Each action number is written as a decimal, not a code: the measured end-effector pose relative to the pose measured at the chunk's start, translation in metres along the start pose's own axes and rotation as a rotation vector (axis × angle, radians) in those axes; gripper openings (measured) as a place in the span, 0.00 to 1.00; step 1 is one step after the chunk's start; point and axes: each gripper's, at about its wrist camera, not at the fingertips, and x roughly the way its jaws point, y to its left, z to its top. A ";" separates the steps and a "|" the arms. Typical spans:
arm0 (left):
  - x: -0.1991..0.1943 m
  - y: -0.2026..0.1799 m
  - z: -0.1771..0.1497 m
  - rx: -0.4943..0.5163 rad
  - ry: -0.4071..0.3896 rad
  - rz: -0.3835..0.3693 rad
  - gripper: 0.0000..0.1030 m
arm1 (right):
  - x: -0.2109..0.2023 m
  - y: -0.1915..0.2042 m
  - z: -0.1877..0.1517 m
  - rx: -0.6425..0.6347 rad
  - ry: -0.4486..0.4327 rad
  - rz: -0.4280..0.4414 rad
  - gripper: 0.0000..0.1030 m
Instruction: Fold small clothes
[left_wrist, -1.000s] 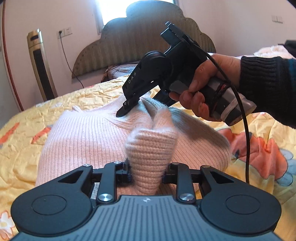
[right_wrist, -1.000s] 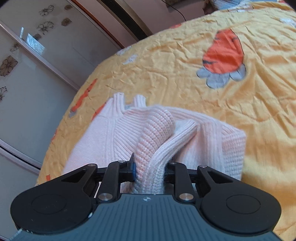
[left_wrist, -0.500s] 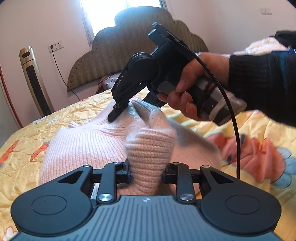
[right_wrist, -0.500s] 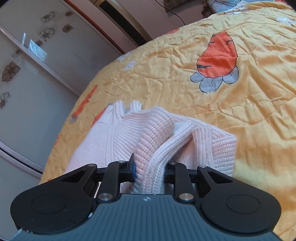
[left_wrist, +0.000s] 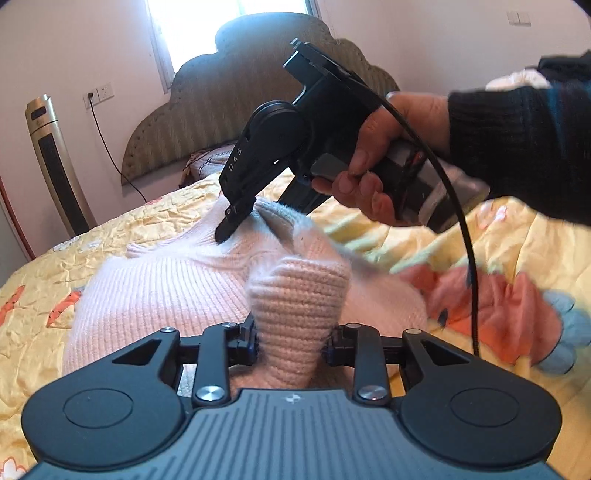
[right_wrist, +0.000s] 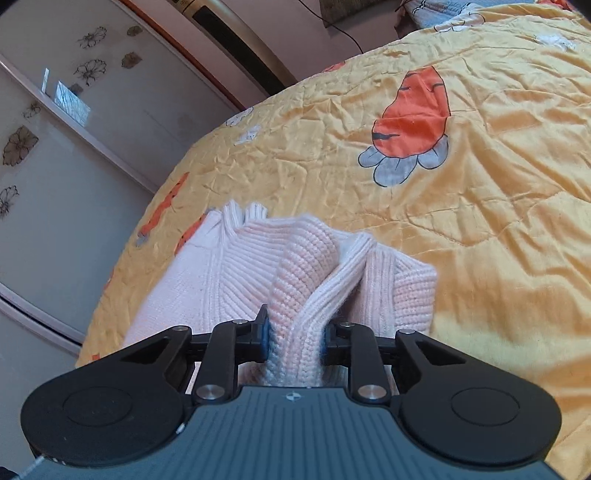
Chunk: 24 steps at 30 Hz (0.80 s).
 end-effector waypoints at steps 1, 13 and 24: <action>-0.002 0.000 0.004 0.003 -0.019 -0.006 0.29 | -0.004 0.003 0.001 -0.002 -0.009 0.008 0.24; 0.019 -0.010 -0.010 0.070 -0.011 -0.056 0.34 | -0.020 -0.010 -0.005 0.018 -0.055 -0.008 0.23; -0.027 0.017 -0.004 0.040 -0.198 -0.117 0.63 | -0.073 -0.026 0.003 0.200 -0.197 0.119 0.43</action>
